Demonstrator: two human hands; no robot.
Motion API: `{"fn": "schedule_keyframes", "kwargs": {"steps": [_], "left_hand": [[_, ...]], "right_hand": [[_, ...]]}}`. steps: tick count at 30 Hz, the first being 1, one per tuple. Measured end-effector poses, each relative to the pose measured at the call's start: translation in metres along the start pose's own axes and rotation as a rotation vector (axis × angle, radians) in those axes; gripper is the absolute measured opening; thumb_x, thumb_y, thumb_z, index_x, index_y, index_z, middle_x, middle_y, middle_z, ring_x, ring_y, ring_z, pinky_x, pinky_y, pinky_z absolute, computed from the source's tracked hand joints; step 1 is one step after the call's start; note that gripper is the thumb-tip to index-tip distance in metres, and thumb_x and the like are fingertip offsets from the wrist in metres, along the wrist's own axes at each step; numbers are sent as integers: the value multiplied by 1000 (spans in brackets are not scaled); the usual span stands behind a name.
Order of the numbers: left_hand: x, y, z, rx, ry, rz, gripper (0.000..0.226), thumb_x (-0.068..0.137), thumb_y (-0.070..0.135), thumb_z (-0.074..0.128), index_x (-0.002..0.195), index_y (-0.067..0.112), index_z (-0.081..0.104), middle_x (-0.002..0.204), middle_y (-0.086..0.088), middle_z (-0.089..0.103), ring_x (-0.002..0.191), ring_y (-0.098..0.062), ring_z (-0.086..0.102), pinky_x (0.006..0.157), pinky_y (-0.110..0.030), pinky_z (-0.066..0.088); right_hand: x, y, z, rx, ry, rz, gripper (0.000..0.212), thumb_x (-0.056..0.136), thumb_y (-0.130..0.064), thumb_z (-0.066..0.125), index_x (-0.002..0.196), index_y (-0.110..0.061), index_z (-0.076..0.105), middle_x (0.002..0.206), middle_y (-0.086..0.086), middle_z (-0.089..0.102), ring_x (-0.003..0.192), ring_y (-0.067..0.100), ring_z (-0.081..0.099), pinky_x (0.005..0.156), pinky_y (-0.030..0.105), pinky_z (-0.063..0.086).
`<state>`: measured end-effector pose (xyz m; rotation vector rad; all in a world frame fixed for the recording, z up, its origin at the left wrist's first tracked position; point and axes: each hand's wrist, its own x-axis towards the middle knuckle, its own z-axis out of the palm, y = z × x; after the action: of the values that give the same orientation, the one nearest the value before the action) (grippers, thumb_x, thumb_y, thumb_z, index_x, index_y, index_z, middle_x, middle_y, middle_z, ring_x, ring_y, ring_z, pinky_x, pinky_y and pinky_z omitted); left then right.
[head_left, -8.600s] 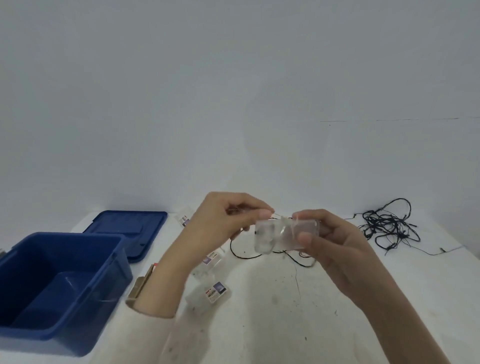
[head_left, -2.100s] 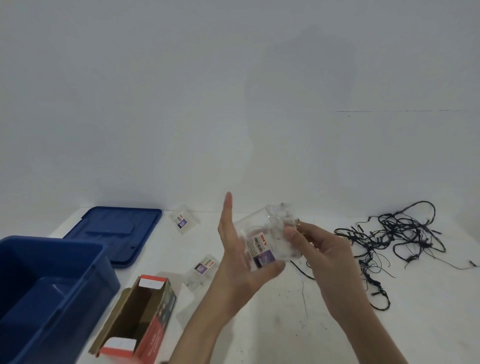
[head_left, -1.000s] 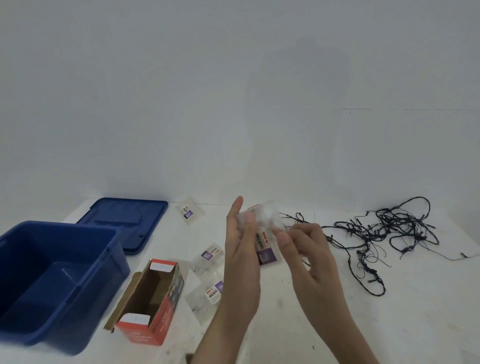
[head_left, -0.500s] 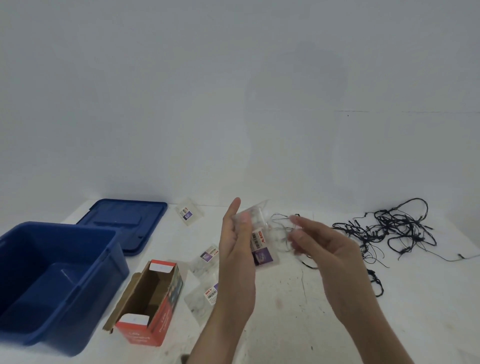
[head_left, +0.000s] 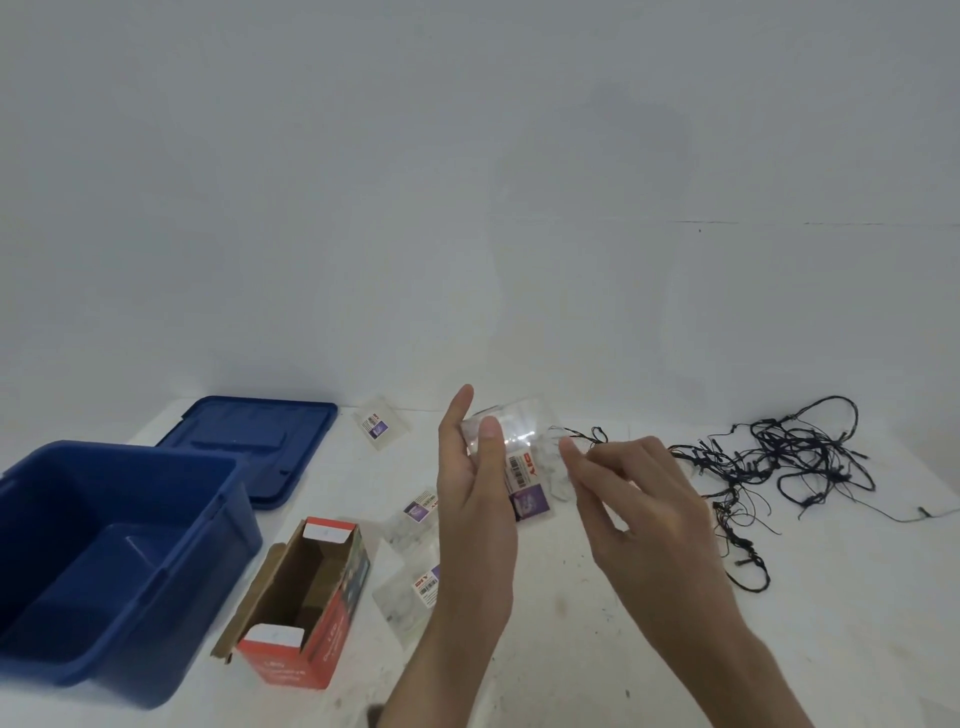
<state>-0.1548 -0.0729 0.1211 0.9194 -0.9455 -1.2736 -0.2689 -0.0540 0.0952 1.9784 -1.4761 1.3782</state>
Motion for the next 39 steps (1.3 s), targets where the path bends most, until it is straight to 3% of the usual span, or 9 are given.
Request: {"fn": "schedule_keyframes", "kwargs": {"steps": [5,9,13,17,20,23,28,32,39], "left_hand": [[0,4,-4,-46,-13,-75,29,97,32,40,123,42,47,107,19,62,86,0,67,73,-22,56],[2,8,-7,-123,-51,-143,34,97,30,42,130,31,49,111,11,64,82,0,69,68,-20,57],[1,11,-7,-142,-48,-154,37,96,30,42,133,27,47,116,8,64,86,-3,69,72,-23,54],[0,12,-6,-140,-35,-150,36,97,30,42,132,28,48,119,6,63,89,-5,69,82,-30,55],[-2,11,-4,-129,-36,-127,36,97,30,42,132,30,47,113,11,64,87,-3,69,76,-26,58],[-3,10,-2,-89,-8,-105,34,97,30,42,130,35,46,111,13,63,87,-4,69,73,-24,58],[-5,12,0,-53,21,-71,28,98,30,40,123,39,48,93,24,67,82,0,69,78,-28,56],[-6,12,1,-34,22,-57,29,97,31,40,124,40,47,101,19,63,78,4,68,75,-27,57],[-5,12,0,-14,24,-31,30,97,32,41,124,42,47,86,26,65,78,4,68,64,-16,56]], "right_hand": [[10,-4,-16,480,-54,446,44,85,-2,63,95,-45,60,75,-9,68,70,11,62,67,15,48],[13,4,-25,608,-254,405,37,81,-6,52,88,-37,72,86,-13,66,74,9,59,67,14,44],[14,6,-37,731,-422,405,34,72,-25,54,100,-35,72,99,-8,61,84,12,54,78,19,43],[12,6,-36,605,-392,373,34,71,-44,58,103,-38,69,99,-15,59,80,5,52,77,10,40],[12,3,-31,522,-283,360,28,72,-48,58,96,-39,69,96,-15,60,78,5,53,72,9,40],[10,2,-26,449,-201,303,25,75,-43,59,98,-38,67,91,-15,61,79,7,55,69,11,41],[7,-1,-22,272,-120,122,47,81,-28,57,128,-22,54,88,-12,61,80,1,52,73,10,42],[5,0,-17,102,-78,-16,38,85,-17,54,121,-10,61,84,1,62,78,15,54,70,25,46],[8,2,-20,40,-140,-108,34,85,-9,53,117,-7,65,86,0,62,79,14,53,68,27,47]]}}
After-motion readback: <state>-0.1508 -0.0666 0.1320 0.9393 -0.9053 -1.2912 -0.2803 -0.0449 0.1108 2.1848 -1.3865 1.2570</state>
